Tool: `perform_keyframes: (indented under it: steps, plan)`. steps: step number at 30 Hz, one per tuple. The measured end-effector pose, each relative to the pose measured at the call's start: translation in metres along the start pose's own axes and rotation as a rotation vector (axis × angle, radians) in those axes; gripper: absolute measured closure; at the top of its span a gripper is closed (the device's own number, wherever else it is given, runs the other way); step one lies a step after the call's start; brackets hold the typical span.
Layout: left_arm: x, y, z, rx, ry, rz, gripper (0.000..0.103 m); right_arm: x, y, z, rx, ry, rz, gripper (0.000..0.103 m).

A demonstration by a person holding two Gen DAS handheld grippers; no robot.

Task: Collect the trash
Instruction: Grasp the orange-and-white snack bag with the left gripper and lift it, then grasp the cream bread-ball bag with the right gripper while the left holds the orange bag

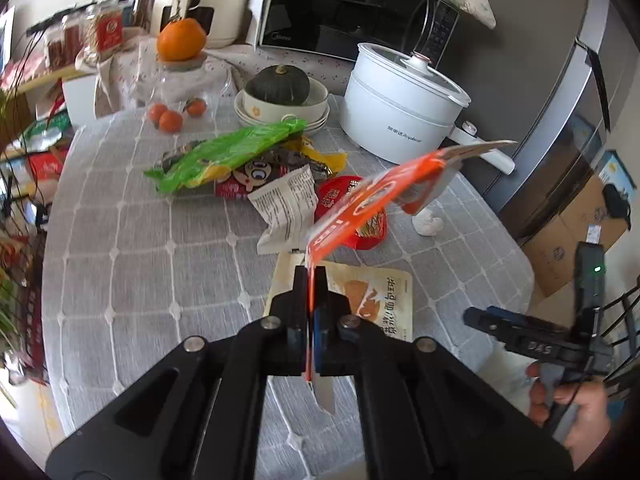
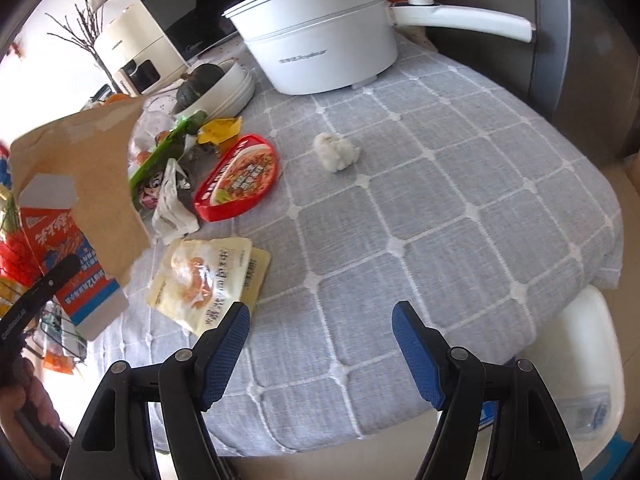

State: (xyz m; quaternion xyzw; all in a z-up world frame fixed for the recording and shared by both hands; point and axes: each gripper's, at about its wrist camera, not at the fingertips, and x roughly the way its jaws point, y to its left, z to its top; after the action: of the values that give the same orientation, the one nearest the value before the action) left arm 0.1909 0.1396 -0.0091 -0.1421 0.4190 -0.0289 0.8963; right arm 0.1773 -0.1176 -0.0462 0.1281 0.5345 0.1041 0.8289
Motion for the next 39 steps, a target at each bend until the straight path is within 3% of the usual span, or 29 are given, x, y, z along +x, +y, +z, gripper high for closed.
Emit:
perform_keyframes:
  steps: [7, 12, 15, 16, 17, 18, 25, 31, 39]
  plan:
    - [-0.013, 0.029, -0.039, -0.183, 0.025, -0.052, 0.1, 0.046, 0.041, -0.004, 0.004, 0.059, 0.141, 0.033]
    - [-0.012, 0.046, -0.055, -0.193, 0.049, -0.029, 0.099, 0.076, 0.054, -0.009, 0.035, 0.089, 0.163, 0.055]
    - [-0.013, 0.049, -0.058, -0.173, 0.066, -0.032, 0.096, 0.078, 0.064, -0.008, -0.003, 0.049, 0.119, 0.067]
    - [-0.011, 0.049, -0.059, -0.165, 0.081, -0.035, 0.096, 0.078, 0.067, -0.008, -0.022, 0.037, 0.104, 0.075]
    - [-0.006, 0.05, -0.061, -0.163, 0.105, -0.042, 0.096, 0.079, 0.069, -0.008, -0.036, 0.04, 0.102, 0.092]
    - [-0.002, 0.051, -0.064, -0.168, 0.122, -0.047, 0.096, 0.084, 0.071, -0.009, -0.041, 0.06, 0.112, 0.099]
    - [-0.018, 0.054, -0.059, -0.172, 0.059, -0.061, 0.099, 0.066, 0.068, -0.006, -0.052, 0.019, 0.118, 0.102]
    - [-0.034, 0.058, -0.057, -0.192, -0.006, -0.07, 0.1, 0.028, 0.049, -0.001, -0.035, -0.051, 0.102, 0.102]
    - [-0.041, 0.043, -0.057, -0.187, -0.023, -0.137, 0.1, -0.04, 0.017, -0.005, -0.041, -0.149, 0.072, 0.102]
